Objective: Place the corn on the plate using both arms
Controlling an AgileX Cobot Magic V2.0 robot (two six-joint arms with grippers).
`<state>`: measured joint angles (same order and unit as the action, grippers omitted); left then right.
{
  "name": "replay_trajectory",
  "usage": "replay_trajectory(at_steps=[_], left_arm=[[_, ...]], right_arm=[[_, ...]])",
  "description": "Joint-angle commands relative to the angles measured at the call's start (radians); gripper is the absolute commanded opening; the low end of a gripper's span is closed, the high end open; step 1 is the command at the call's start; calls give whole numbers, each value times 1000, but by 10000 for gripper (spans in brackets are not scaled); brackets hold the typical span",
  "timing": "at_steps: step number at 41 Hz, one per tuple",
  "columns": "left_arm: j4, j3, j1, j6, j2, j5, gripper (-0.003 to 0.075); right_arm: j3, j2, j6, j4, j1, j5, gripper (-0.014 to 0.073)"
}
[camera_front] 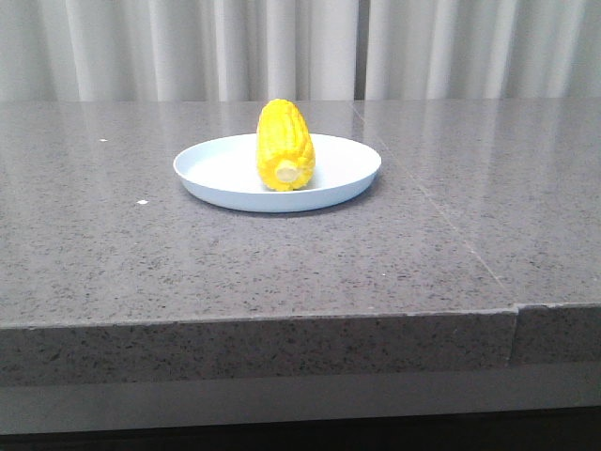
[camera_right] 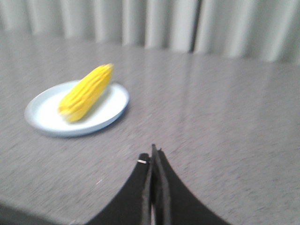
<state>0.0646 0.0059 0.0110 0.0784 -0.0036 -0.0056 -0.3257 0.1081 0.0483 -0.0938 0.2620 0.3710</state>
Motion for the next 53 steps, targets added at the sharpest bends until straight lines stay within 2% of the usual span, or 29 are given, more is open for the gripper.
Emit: replay_trajectory(at_steps=[1, 6, 10, 17, 32, 36, 42, 53], left_arm=[[9, 1, -2, -9, -20, -86, -20], [9, 1, -2, -9, -20, -86, -20], [9, 1, -2, -9, -20, -86, -20], [9, 1, -2, -9, -20, -86, -20], [9, 1, -2, -9, -20, -86, -20], [9, 1, -2, -9, -20, -86, -20], [9, 1, -2, -9, -20, -86, -20], [9, 1, -2, -9, -20, -86, -20]], right_arm=[[94, -52, 8, 0, -79, -281, -119], [244, -116, 8, 0, -176, -442, -119], [332, -131, 8, 0, -211, -536, -119], [336, -131, 8, 0, -216, -468, -119], [336, -131, 6, -11, -215, -477, -119], [336, -131, -48, -10, -213, -488, -119], [336, -132, -106, 94, -207, -482, -119], [336, -132, -102, 75, -207, -512, -119]])
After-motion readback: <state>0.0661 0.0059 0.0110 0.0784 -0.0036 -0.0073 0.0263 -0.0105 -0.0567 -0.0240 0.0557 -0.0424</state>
